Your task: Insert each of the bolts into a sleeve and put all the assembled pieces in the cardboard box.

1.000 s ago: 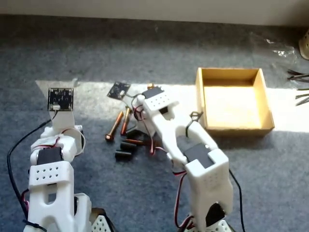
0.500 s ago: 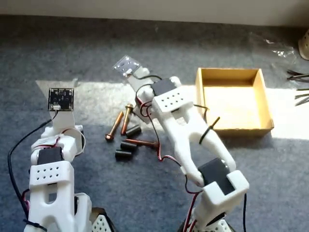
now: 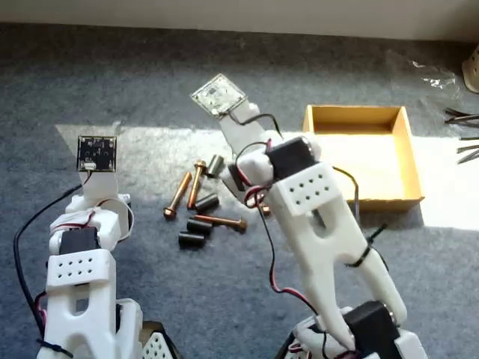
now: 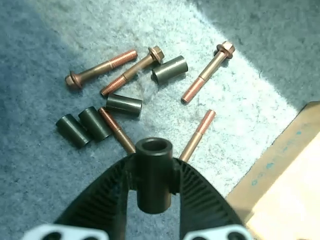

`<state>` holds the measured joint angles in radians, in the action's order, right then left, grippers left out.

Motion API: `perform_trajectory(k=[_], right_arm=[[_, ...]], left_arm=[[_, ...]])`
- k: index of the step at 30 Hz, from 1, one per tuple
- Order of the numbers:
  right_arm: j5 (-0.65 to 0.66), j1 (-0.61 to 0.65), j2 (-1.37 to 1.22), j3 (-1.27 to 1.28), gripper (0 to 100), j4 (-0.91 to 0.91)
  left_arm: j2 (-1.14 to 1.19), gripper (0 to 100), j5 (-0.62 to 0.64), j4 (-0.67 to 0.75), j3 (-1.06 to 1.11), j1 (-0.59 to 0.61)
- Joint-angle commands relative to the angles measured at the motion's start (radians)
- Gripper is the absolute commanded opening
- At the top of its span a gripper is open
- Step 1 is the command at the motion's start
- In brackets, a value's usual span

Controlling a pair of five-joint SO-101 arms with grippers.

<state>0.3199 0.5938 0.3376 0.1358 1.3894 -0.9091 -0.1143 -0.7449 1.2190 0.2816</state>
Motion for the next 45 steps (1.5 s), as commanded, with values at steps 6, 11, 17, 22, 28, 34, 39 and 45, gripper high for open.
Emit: perform_trajectory(k=[6,11,17,22,28,34,39,45], right_arm=[[-0.011,0.007,0.398,0.363,0.3,-0.137],[-0.028,0.002,0.567,0.634,0.3,-0.292],[-0.094,0.002,0.619,0.717,0.3,-0.288],[-0.101,0.001,0.618,0.720,0.3,-0.260],[-0.101,0.002,0.618,0.750,0.3,-0.268],[-0.153,-0.002,0.619,0.776,0.3,-0.305],[-0.235,-0.082,0.619,0.780,0.3,-0.338],[-0.245,-0.091,0.619,0.929,0.3,-0.532]], left_arm=[[0.004,1,-0.034,0.008,-0.013,-0.042],[0.004,1,-0.034,-0.055,-0.047,-0.042],[0.002,1,-0.034,-0.180,-0.171,-0.044],[0.005,1,-0.130,-0.338,-0.295,-0.094],[0.050,1,-0.140,-0.404,-0.444,-0.220],[0.383,1,-0.133,-0.410,-0.633,-0.228],[0.605,1,-0.074,-0.411,-0.760,-0.257],[0.742,1,-0.015,-0.428,-0.858,-0.377]])
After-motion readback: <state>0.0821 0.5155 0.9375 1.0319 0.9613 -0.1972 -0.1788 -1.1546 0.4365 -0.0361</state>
